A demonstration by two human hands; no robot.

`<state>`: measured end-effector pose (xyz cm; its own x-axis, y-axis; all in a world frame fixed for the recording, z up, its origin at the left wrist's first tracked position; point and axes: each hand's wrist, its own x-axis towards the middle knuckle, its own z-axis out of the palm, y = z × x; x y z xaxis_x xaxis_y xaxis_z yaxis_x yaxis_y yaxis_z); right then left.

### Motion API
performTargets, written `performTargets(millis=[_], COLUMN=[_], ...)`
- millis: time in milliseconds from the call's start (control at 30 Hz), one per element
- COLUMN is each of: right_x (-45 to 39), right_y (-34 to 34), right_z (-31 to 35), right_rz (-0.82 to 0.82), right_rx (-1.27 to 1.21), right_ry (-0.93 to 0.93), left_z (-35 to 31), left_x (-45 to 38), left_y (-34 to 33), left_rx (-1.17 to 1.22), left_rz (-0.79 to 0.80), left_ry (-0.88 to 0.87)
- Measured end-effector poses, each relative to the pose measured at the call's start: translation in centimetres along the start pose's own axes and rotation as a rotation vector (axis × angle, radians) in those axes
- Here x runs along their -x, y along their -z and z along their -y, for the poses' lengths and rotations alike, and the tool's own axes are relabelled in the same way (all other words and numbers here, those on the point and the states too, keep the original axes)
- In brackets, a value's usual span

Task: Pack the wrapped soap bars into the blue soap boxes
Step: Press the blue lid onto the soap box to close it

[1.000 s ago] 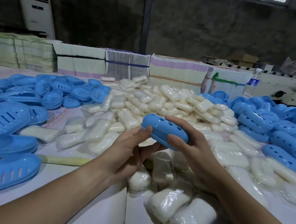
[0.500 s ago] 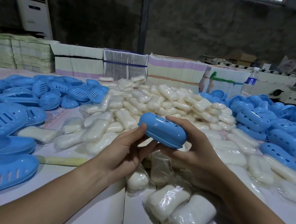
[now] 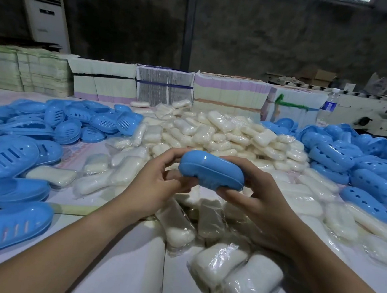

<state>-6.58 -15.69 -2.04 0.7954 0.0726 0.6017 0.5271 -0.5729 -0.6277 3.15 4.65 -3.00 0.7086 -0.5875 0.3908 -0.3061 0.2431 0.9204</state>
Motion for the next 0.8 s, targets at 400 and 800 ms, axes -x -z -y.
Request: performTargets(millis=[400,800], right_x=[0.0,0.9], right_y=[0.5,4.4], right_z=[0.0,0.6], right_rz=[0.078,-0.045], right_rx=[-0.327,-0.383], right_ry=[-0.203,-0.450], left_z=[0.3,0.5], left_x=[0.1,0.6], left_y=[0.4,0.0], left_rx=[-0.187,-0.312], left_rz=[0.010,0.004], left_ry=[-0.086,-0.114])
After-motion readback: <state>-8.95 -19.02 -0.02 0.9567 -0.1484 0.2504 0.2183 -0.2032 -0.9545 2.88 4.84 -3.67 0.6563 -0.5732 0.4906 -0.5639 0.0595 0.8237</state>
